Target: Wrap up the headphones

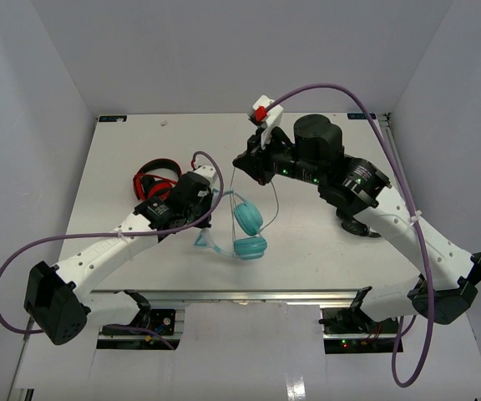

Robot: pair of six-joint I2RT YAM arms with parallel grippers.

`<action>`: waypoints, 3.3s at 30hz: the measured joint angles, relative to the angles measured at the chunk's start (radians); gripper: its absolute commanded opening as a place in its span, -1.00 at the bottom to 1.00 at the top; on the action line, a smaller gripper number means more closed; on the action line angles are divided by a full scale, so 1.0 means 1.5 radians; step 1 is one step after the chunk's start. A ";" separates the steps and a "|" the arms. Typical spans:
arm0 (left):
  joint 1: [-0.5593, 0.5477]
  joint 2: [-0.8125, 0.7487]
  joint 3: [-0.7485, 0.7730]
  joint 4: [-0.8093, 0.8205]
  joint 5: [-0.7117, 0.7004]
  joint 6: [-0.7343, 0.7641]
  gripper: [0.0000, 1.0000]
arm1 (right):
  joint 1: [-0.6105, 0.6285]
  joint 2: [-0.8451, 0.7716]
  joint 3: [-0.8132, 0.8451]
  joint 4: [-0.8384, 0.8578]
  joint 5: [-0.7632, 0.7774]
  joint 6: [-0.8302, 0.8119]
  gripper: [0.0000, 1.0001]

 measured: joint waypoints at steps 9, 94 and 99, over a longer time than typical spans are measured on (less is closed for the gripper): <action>0.060 0.056 0.035 -0.021 -0.007 -0.035 -1.00 | 0.048 -0.072 -0.148 0.041 -0.042 0.022 -0.85; 0.105 -0.200 0.109 -0.091 -0.116 -0.190 -1.00 | 0.184 -0.071 -0.703 0.503 0.224 0.147 -0.85; 0.105 -0.202 0.108 -0.091 -0.099 -0.186 -1.00 | 0.179 -0.039 -0.704 0.509 0.233 0.142 -0.82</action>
